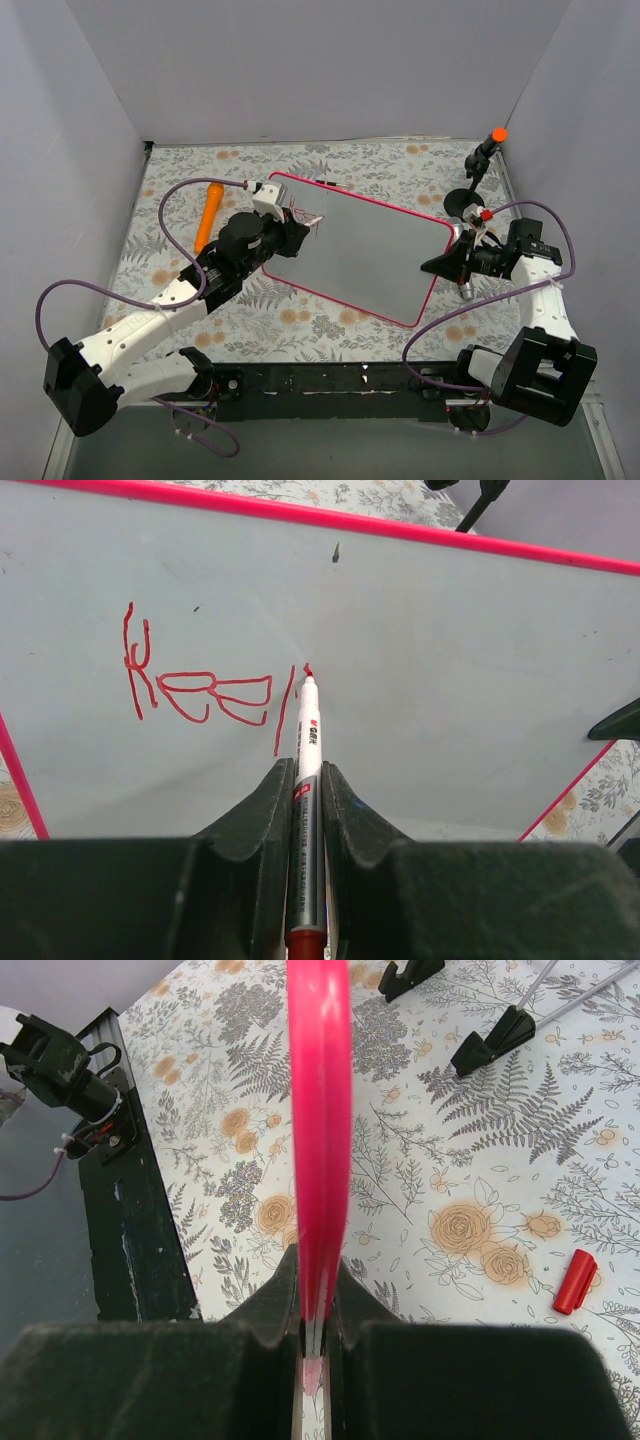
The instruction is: Write a sentence on the whiteboard
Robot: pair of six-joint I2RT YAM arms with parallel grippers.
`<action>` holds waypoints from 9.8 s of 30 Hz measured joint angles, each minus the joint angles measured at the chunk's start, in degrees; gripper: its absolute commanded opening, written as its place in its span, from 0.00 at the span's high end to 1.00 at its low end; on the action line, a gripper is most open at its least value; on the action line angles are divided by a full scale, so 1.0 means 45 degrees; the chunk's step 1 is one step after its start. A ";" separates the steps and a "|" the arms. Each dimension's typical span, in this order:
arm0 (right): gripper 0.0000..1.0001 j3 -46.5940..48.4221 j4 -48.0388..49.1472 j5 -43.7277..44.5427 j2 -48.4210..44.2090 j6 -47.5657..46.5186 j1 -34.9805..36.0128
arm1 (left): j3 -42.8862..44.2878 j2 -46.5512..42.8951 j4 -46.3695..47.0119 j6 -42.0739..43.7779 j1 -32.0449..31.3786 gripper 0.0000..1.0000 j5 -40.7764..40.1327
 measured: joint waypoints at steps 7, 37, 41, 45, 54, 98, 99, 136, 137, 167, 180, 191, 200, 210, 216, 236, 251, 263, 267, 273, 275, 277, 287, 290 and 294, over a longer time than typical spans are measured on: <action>0.99 0.0000 -0.0024 0.0078 0.0000 0.0204 -0.0005 | 0.0000 0.0393 0.0073 -0.0063 0.0034 1.00 0.0505; 0.99 0.0000 0.0015 0.0073 0.0000 -0.0083 0.0000 | -0.0019 -0.1219 -0.0680 -0.0097 0.0622 1.00 0.1190; 0.99 0.0000 0.0015 0.0073 0.0000 -0.0097 -0.0005 | -0.0015 -0.2079 -0.0699 -0.0272 0.0729 1.00 0.1234; 0.99 0.0000 0.0015 0.0073 0.0000 -0.0102 0.0000 | -0.0015 -0.2647 -0.0699 -0.0597 0.1005 1.00 0.1277; 0.99 0.0000 0.0015 0.0078 0.0000 -0.0107 0.0000 | -0.1229 -0.3672 -0.0408 -0.1681 0.2016 1.00 0.2788; 0.99 0.0000 0.0024 0.0083 -0.0005 -0.0126 0.0000 | -0.3070 -0.4716 -0.0107 -0.4148 0.1943 1.00 0.5523; 0.99 0.0000 0.0024 0.0083 -0.0005 -0.0131 0.0000 | -0.3070 -0.4711 -0.0097 -0.4153 0.1860 1.00 0.5552; 0.99 0.0000 0.0024 0.0131 -0.0282 -0.0136 0.0019 | -0.3172 -0.3565 -0.0015 -0.3808 0.0151 1.00 0.5047; 0.99 0.0000 0.0024 0.0126 -0.0282 -0.0141 0.0019 | -0.3172 -0.3585 0.0010 -0.3798 0.0083 1.00 0.4969; 0.99 0.0000 0.0024 0.0136 -0.0282 -0.0146 0.0019 | -0.3298 -0.4537 0.0170 -0.3589 -0.0126 1.00 0.3934; 0.99 0.0000 0.0024 0.0136 -0.0282 -0.0146 0.0019 | -0.3429 -0.4648 0.0165 -0.3575 -0.0126 1.00 0.3682; 0.99 0.0000 0.0024 0.0136 -0.0287 -0.0146 0.0019 | -0.3458 -0.4697 0.0170 -0.3619 -0.0126 1.00 0.3531; 0.99 0.0000 0.0024 0.0136 -0.0287 -0.0146 0.0019 | -0.3463 -0.4235 0.0544 -0.3619 -0.0170 1.00 0.3599; 0.99 0.0000 0.0019 0.0136 -0.0287 -0.0146 0.0019 | -0.3468 -0.3206 0.1792 -0.3614 -0.0777 1.00 0.3701; 0.99 0.0000 0.0024 0.0136 -0.0287 -0.0151 0.0019 | -0.3468 -0.3060 0.2118 -0.3604 -0.0840 1.00 0.3740; 0.99 -0.0005 0.0019 0.0126 -0.0287 -0.0296 0.0024 | -0.3925 -0.3784 0.2278 -0.3570 -0.0845 1.00 0.2803; 0.99 0.0000 0.0015 0.0092 -0.0287 -0.0466 0.0083 | -0.5085 -0.5027 0.3186 -0.3905 -0.0865 1.00 0.2375; 0.99 0.0000 0.0015 0.0092 -0.0287 -0.0481 0.0102 | -0.5076 -0.3944 0.4114 -0.3852 -0.0865 1.00 0.1880; 0.99 0.0000 0.0019 0.0092 -0.0287 -0.0481 0.0102 | -0.4775 -0.2871 0.4959 -0.3701 -0.0865 1.00 0.1695; 0.99 0.0000 0.0019 0.0092 -0.0287 -0.0481 0.0107 | -0.4459 -0.1632 0.5702 -0.3565 -0.0865 1.00 0.1617; 0.99 0.0000 0.0019 0.0092 -0.0287 -0.0481 0.0107 | -0.4410 -0.1632 0.5717 -0.3526 -0.0865 1.00 0.1486; 0.99 -0.0005 0.0019 0.0092 -0.0287 -0.0481 0.0107 | -0.4260 -0.1656 0.5697 -0.3458 -0.0865 1.00 0.1239; 0.99 0.0000 0.0019 0.0092 -0.0291 -0.0481 0.0107 | -0.3570 -0.1370 0.5566 -0.3230 -0.0772 1.00 0.0826; 0.99 -0.0005 0.0019 0.0092 -0.0291 -0.0481 0.0107 | -0.3546 -0.1282 0.5387 -0.3186 -0.0767 1.00 0.0826; 0.99 -0.0005 0.0019 0.0097 -0.0291 -0.0481 0.0117 | -0.3487 -0.1141 0.5289 -0.3109 -0.0729 1.00 0.0821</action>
